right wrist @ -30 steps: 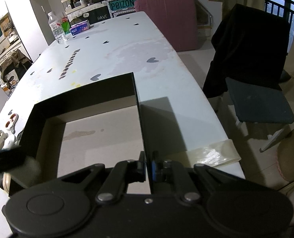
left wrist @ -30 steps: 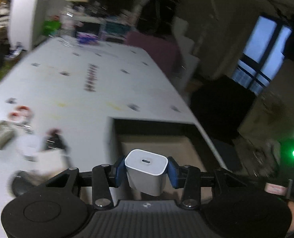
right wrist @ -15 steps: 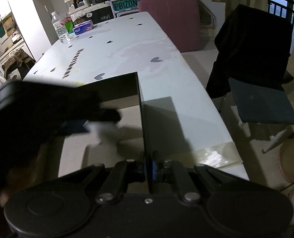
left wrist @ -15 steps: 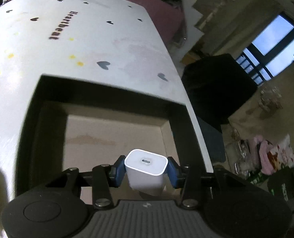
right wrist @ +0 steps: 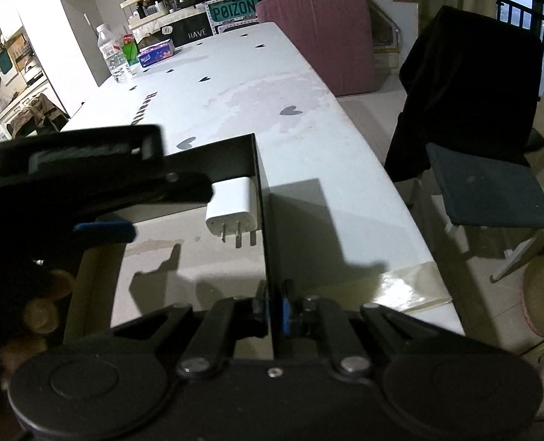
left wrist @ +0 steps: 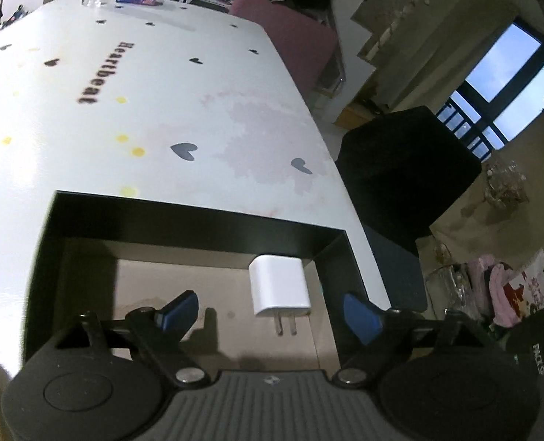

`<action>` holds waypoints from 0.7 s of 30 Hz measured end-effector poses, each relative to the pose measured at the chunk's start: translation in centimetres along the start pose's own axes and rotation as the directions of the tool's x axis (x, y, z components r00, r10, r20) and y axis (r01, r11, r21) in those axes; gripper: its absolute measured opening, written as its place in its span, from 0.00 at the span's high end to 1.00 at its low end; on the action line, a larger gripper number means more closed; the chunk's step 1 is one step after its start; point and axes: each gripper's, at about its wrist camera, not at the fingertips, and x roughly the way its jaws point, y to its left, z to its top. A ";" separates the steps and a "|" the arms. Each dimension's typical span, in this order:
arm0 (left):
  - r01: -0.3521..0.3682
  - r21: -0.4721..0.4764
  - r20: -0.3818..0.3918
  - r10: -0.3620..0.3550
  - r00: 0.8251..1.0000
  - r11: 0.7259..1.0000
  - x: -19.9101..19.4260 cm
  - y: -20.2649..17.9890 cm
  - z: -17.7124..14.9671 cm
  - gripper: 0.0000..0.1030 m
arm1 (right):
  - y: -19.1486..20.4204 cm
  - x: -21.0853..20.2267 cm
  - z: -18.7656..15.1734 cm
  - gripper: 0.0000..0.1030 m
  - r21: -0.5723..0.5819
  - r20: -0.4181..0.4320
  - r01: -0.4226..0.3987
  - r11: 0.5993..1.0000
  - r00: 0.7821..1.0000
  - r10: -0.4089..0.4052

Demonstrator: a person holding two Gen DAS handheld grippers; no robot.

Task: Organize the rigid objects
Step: 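Withdraw the left gripper from the box back toward the items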

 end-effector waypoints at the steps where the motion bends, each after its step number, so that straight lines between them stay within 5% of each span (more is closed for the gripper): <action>1: -0.006 0.010 0.002 0.006 1.000 1.000 -0.4 0.0 -0.1 0.12 | 0.0 0.0 0.0 0.93 -0.001 0.001 0.000 1.000 1.000 0.000; 11: -0.068 0.097 0.051 0.063 0.997 0.993 -5.1 0.2 -1.3 0.00 | 0.0 0.0 0.0 0.93 -0.003 0.005 -0.002 1.000 1.000 0.002; 21: -0.202 0.209 0.126 0.179 0.976 0.957 -9.8 1.2 -3.0 0.00 | 0.0 0.0 -0.1 0.93 -0.003 0.005 -0.001 1.000 1.000 0.001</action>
